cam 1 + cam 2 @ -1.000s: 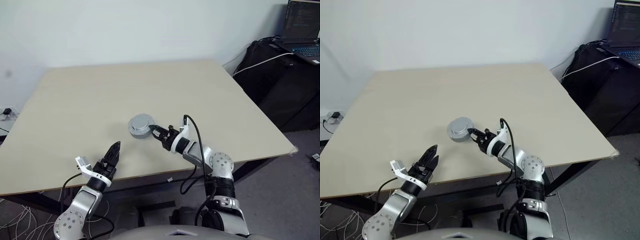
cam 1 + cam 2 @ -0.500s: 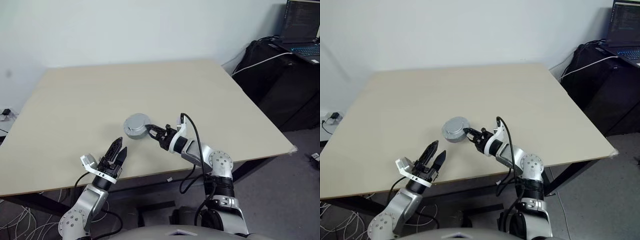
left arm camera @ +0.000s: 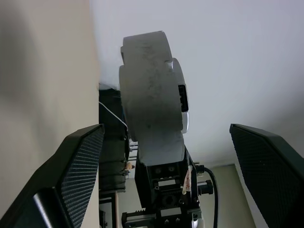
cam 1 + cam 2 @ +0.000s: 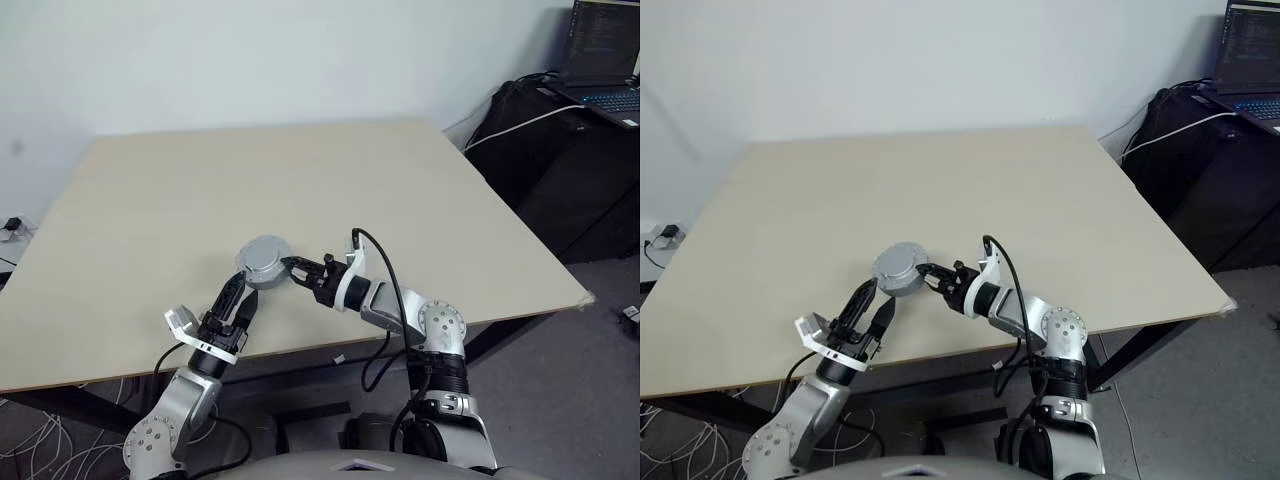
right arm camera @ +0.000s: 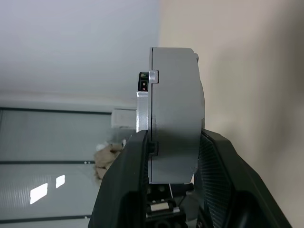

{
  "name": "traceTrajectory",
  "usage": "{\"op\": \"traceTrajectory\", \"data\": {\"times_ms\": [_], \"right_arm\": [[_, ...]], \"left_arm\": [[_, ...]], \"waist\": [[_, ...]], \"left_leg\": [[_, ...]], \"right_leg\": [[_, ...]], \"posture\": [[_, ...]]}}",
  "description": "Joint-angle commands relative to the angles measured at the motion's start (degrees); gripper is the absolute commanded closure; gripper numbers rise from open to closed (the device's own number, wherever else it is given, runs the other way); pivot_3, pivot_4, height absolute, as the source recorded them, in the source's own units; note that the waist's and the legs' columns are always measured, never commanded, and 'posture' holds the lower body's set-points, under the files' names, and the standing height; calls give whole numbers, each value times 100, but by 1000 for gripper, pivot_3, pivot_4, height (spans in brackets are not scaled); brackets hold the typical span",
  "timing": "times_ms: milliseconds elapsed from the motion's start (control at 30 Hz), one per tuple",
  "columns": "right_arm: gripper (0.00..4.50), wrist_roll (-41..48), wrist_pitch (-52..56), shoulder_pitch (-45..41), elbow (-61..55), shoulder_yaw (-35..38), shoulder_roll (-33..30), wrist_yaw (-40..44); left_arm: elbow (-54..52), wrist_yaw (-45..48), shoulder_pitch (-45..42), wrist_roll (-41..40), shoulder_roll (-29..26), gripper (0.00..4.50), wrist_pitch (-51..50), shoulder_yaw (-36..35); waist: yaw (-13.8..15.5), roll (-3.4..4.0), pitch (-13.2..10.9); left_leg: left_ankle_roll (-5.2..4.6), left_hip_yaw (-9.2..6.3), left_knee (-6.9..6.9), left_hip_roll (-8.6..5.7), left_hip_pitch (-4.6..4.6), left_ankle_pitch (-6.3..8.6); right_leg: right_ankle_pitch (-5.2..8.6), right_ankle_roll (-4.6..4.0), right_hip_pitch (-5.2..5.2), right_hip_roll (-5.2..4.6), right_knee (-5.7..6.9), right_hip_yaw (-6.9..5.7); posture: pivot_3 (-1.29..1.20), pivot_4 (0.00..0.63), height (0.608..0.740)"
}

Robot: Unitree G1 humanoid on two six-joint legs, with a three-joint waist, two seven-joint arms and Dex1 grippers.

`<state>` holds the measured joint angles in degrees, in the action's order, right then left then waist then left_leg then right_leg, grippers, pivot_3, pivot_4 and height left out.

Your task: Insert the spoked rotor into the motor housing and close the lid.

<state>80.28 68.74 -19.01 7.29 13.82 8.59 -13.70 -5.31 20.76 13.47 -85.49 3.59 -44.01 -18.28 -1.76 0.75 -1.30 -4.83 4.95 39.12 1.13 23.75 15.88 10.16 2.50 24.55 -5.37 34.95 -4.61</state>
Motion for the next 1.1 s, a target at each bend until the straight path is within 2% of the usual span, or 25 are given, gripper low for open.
{"op": "traceTrajectory", "data": {"times_ms": [33,433,533,700,733,800,1100], "right_arm": [[3266,418,57,670,-370,-396,698,-1],[3266,923,-23,750,-395,-742,487,-236],[3266,1030,-44,762,-408,-845,432,-241],[3266,1236,-236,788,-429,-1058,277,-274],[3266,1266,-268,792,-432,-1092,253,-278],[3266,1307,-312,796,-435,-1138,224,-286],[3266,1134,-486,796,-608,-1315,101,-84]], "left_arm": [[-22,78,-138,-89,222,35,93,80],[108,36,-208,-130,259,35,198,181],[149,15,-228,-147,227,571,153,208],[184,-93,-229,-222,160,2240,0,256],[189,-116,-225,-243,144,2387,-30,267],[187,-145,-210,-281,128,2388,-52,281],[139,-223,-152,-399,167,2388,-36,289]], "waist": [[1,0,0],[-5,-1,0],[0,-1,0],[-3,-2,-1],[-3,-2,-1],[-4,-2,-1],[18,-4,0]], "left_leg": [[0,0,0,0,0,0],[-1,1,0,1,-1,0],[-1,2,1,0,0,0],[-3,2,1,0,3,1],[-3,3,1,0,5,0],[-2,2,1,2,-5,1],[-3,2,0,2,0,3]], "right_leg": [[0,0,0,0,0,0],[1,1,-1,1,0,2],[1,1,-1,0,-2,3],[1,2,-1,1,-2,3],[1,4,-1,1,-2,5],[14,25,-2,1,-2,4],[9,14,0,0,-6,3]], "posture": [[0,0,740],[0,0,740],[0,0,740],[0,0,740],[0,0,740],[0,0,740],[0,0,740]]}}
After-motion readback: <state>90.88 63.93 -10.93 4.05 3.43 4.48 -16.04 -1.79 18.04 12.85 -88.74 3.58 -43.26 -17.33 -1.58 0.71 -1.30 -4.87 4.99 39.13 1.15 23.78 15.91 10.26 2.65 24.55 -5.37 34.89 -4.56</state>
